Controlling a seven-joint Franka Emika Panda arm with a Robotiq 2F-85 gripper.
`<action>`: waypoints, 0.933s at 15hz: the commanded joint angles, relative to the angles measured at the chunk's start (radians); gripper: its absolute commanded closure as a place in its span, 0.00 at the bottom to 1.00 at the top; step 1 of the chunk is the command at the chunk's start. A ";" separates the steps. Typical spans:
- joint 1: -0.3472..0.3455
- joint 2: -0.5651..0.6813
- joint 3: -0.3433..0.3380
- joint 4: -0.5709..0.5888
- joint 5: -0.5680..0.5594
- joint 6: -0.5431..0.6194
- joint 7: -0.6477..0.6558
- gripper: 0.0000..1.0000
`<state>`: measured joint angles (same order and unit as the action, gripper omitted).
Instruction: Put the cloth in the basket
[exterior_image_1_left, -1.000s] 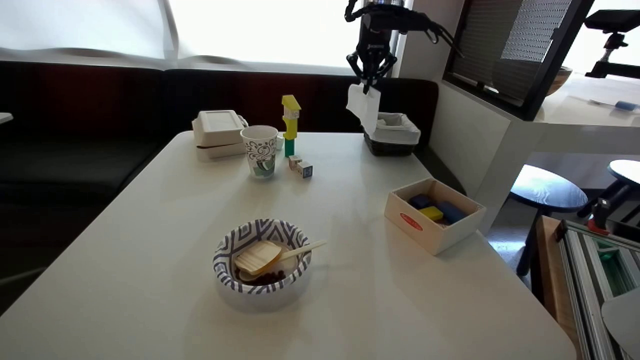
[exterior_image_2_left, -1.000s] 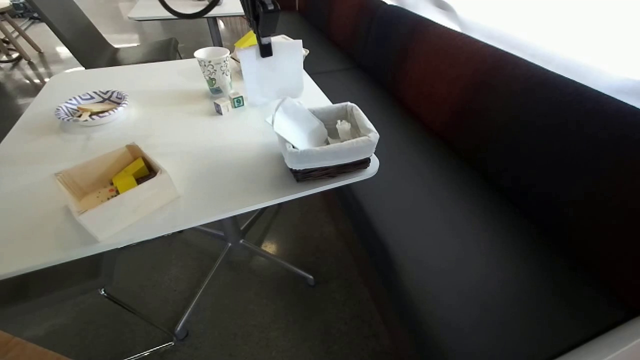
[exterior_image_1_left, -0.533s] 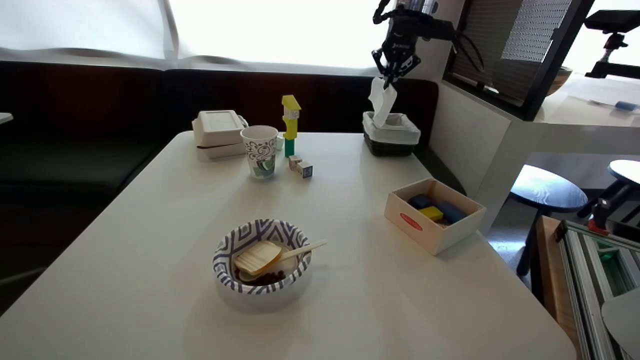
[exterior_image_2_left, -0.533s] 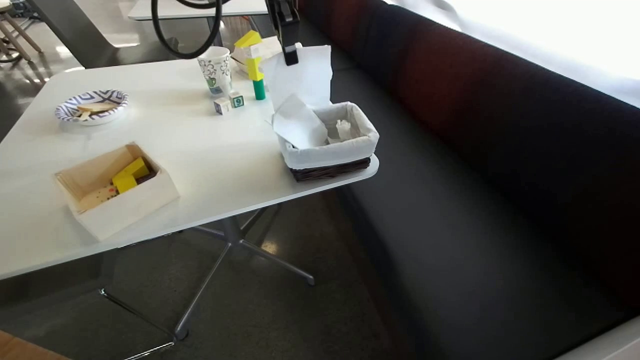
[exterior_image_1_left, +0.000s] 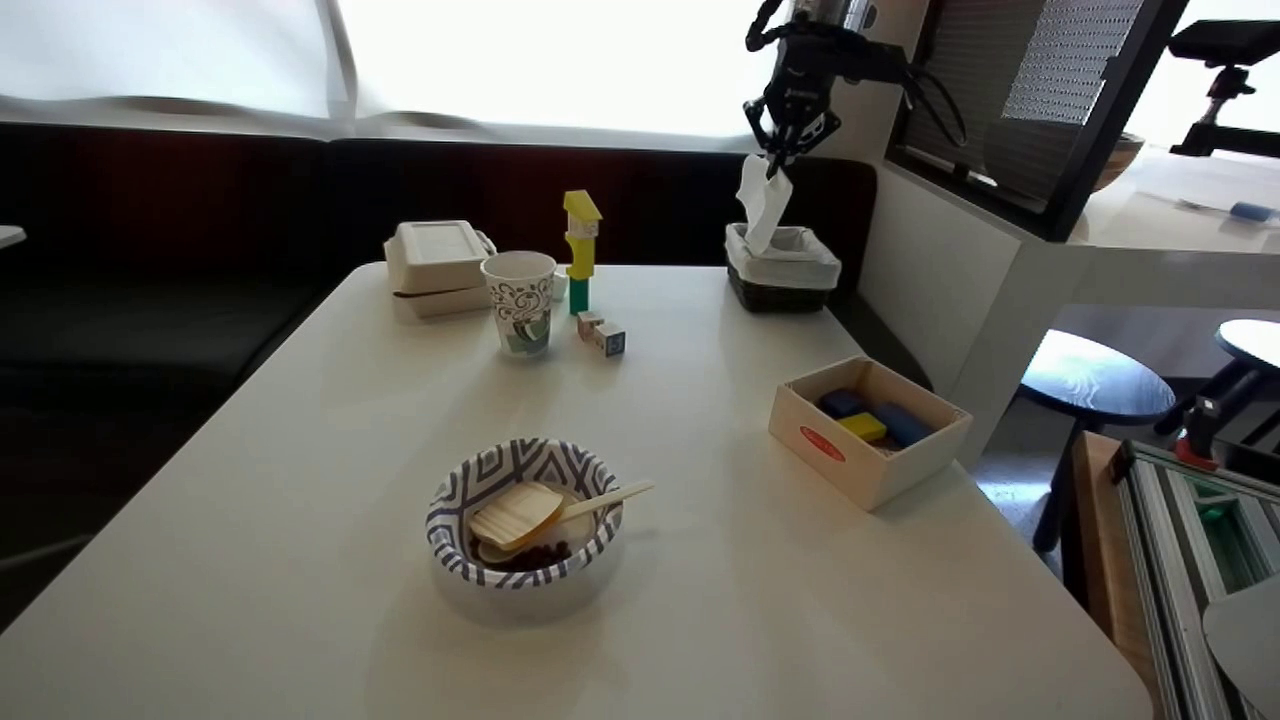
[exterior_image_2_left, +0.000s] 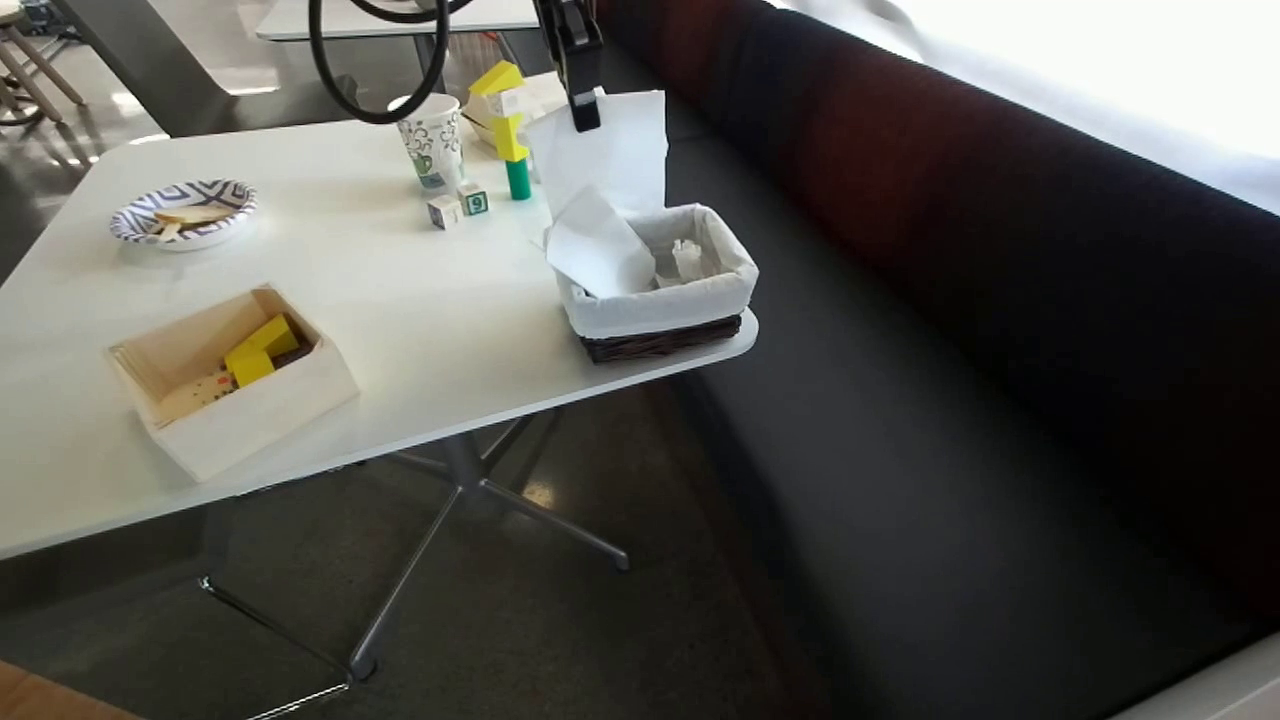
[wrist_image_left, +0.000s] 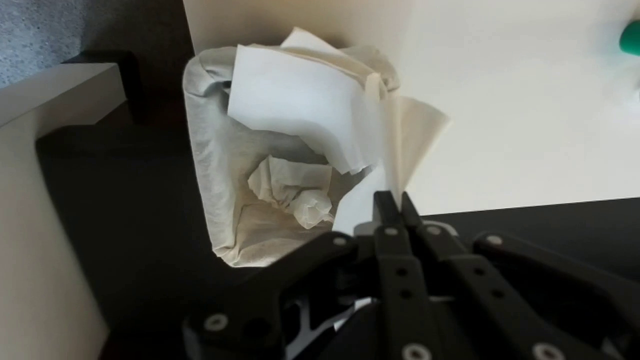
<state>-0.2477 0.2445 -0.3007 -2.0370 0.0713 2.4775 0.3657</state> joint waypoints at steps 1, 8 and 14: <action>-0.032 0.025 0.030 0.038 0.100 -0.001 -0.082 1.00; -0.056 0.021 0.037 0.098 0.297 -0.023 -0.033 1.00; -0.017 0.074 -0.065 0.144 0.115 -0.038 0.336 1.00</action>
<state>-0.2917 0.2698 -0.3197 -1.9318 0.2586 2.4692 0.5455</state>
